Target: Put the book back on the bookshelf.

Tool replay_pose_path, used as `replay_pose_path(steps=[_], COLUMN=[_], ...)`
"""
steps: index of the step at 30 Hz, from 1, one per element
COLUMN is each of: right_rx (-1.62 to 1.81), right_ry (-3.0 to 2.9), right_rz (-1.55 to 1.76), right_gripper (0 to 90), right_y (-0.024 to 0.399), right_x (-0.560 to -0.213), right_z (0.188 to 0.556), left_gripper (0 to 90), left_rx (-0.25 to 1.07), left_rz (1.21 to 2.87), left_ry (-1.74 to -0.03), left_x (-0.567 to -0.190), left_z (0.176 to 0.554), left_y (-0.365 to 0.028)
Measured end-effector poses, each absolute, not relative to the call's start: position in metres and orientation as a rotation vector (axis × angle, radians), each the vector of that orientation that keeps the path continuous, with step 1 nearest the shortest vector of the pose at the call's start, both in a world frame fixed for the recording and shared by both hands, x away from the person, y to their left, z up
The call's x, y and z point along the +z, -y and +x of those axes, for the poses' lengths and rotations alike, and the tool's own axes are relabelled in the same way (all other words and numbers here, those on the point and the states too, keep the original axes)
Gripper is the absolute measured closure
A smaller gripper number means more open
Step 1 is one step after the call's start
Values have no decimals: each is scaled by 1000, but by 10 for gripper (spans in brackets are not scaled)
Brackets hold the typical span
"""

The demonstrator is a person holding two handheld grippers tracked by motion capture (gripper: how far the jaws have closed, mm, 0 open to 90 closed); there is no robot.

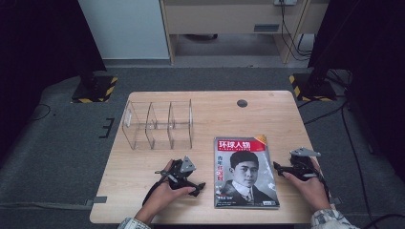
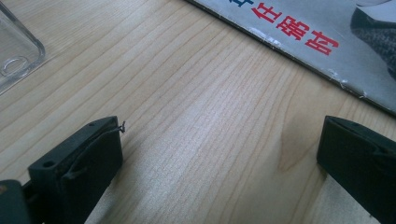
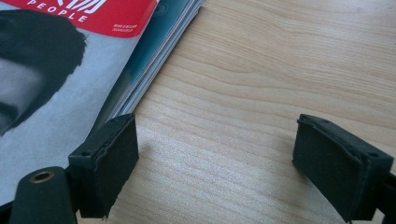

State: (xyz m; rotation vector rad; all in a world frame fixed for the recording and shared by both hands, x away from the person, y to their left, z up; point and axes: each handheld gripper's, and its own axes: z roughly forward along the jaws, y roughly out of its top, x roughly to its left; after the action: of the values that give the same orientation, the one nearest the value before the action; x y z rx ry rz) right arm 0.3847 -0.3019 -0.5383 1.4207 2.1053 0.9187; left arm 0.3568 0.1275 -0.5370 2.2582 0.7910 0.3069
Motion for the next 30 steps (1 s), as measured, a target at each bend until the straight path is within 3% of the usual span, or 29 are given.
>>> replay_pose_path(steps=[13, 30], right_rx=[908, 997], right_ry=[-2157, -2128], right_rz=[1401, 1370], right_gripper=[32, 102], right_y=[300, 293], right_x=[-539, -529], right_z=[386, 381], left_gripper=[0, 70], left_rx=[305, 283], left_rz=[2262, 2220], left_ry=[-780, -744], left_x=[-537, -528], left_z=[357, 345], left_y=[-127, -106])
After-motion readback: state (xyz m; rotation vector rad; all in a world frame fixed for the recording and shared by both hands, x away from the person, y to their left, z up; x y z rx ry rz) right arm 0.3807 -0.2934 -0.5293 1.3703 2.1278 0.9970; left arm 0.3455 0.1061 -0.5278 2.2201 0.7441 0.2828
